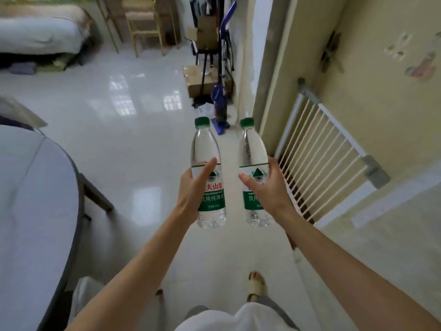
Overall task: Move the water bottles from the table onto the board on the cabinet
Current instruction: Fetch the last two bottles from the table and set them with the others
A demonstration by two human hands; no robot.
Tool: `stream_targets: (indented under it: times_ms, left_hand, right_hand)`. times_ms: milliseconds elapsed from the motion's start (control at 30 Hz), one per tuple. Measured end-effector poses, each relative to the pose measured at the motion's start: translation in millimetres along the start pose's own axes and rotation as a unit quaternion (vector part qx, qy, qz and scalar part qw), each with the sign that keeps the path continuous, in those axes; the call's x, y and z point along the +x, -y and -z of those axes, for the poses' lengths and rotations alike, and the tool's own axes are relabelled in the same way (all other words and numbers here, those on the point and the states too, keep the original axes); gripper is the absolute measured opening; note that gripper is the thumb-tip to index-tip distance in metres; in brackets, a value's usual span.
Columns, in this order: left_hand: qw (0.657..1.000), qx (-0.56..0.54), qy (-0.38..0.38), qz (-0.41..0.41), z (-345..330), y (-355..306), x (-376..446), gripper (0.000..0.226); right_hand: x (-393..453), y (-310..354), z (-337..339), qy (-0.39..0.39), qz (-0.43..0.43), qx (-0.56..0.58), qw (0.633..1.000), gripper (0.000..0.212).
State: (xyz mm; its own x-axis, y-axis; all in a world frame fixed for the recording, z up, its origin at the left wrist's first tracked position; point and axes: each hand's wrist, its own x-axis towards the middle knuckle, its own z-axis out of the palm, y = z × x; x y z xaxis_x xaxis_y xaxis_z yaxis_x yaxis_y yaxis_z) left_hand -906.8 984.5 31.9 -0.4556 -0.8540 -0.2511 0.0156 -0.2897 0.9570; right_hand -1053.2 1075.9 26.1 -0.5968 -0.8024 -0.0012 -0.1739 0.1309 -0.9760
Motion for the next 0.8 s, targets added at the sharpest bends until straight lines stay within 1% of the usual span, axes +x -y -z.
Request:
stream_targets:
  times_ms: [100, 200, 300, 400, 500, 667, 800]
  left_hand:
    - [0.998, -0.034, -0.054, -0.003, -10, -23, 54, 0.044]
    - [0.994, -0.050, -0.100, -0.005, -9, -45, 111, 0.038]
    - [0.989, -0.061, -0.133, -0.018, 1, -62, 167, 0.029]
    - [0.984, -0.065, -0.163, -0.033, 23, -80, 230, 0.026]
    - [0.980, -0.067, -0.182, -0.043, 55, -98, 297, 0.034]
    - [0.977, -0.070, -0.199, -0.038, 115, -145, 404, 0.027]
    - [0.973, -0.059, -0.219, -0.042, 164, -180, 478, 0.036]
  right_hand:
    - [77, 6, -6, 0.060, 0.001, 0.002, 0.998, 0.058]
    - [154, 16, -22, 0.111, 0.013, -0.006, 0.994, 0.061]
    - [223, 21, -51, 0.147, 0.009, 0.000, 0.989, 0.060]
    - [290, 23, -89, 0.181, 0.009, 0.009, 0.983, 0.061]
    - [356, 30, -131, 0.196, 0.016, 0.016, 0.980, 0.059]
    - [461, 59, -204, 0.201, 0.016, 0.024, 0.979, 0.058]
    - [539, 80, -262, 0.212, 0.016, 0.027, 0.977, 0.057]
